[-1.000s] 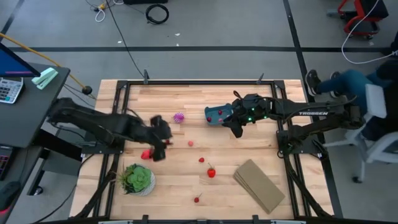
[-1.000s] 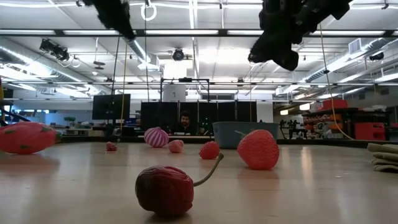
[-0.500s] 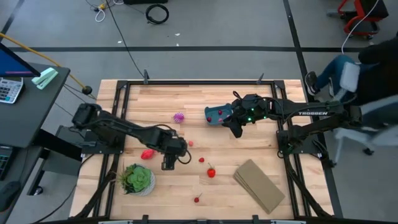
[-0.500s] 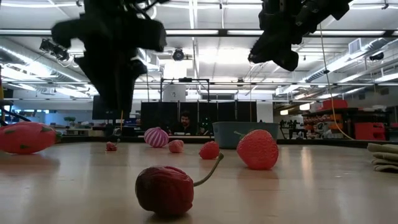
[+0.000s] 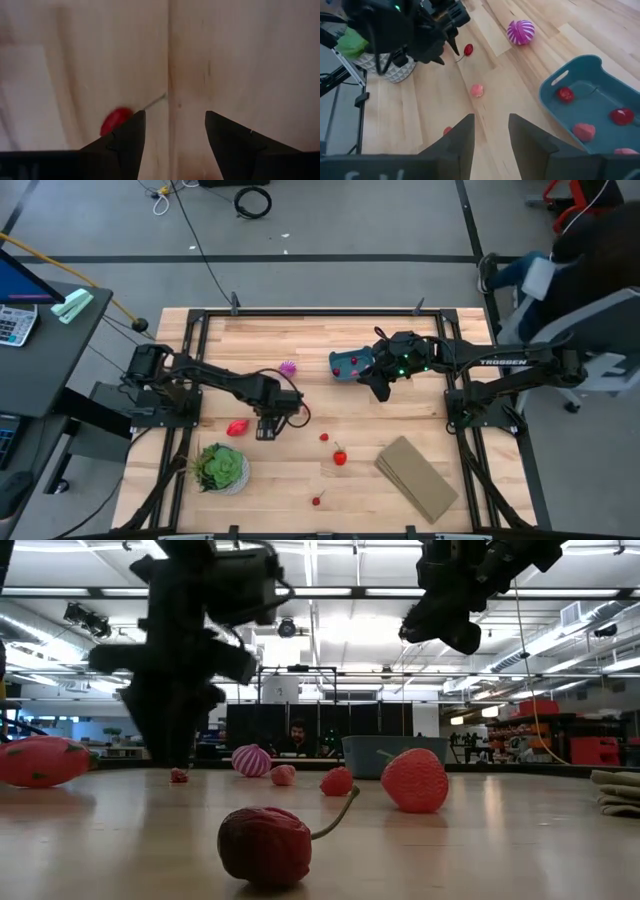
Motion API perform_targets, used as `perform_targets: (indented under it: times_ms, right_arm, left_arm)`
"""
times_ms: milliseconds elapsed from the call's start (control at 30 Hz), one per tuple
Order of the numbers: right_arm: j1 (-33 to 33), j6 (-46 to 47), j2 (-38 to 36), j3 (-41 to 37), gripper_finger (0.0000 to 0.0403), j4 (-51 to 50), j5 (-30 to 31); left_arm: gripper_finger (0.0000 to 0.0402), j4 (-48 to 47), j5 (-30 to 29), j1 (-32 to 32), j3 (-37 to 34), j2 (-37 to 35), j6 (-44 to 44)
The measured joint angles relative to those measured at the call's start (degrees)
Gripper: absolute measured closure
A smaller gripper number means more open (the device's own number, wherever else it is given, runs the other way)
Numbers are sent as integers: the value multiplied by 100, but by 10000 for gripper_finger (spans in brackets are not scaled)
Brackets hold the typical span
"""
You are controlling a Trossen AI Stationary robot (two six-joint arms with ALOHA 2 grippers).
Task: Pick and placing Produce into tupperware
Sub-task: Put the top cherry in the bin
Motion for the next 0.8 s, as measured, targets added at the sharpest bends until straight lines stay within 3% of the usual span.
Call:
perform_targets:
  times_ms: [333, 800]
  right_arm:
    - [-4, -11, 0, 0, 274, -4, 105]
    - [-2, 5, 0, 0, 274, -9, 114]
  left_arm:
    - [194, 327, -354, -4, -274, 0, 99]
    - [214, 700, -375, 110, -274, -2, 176]
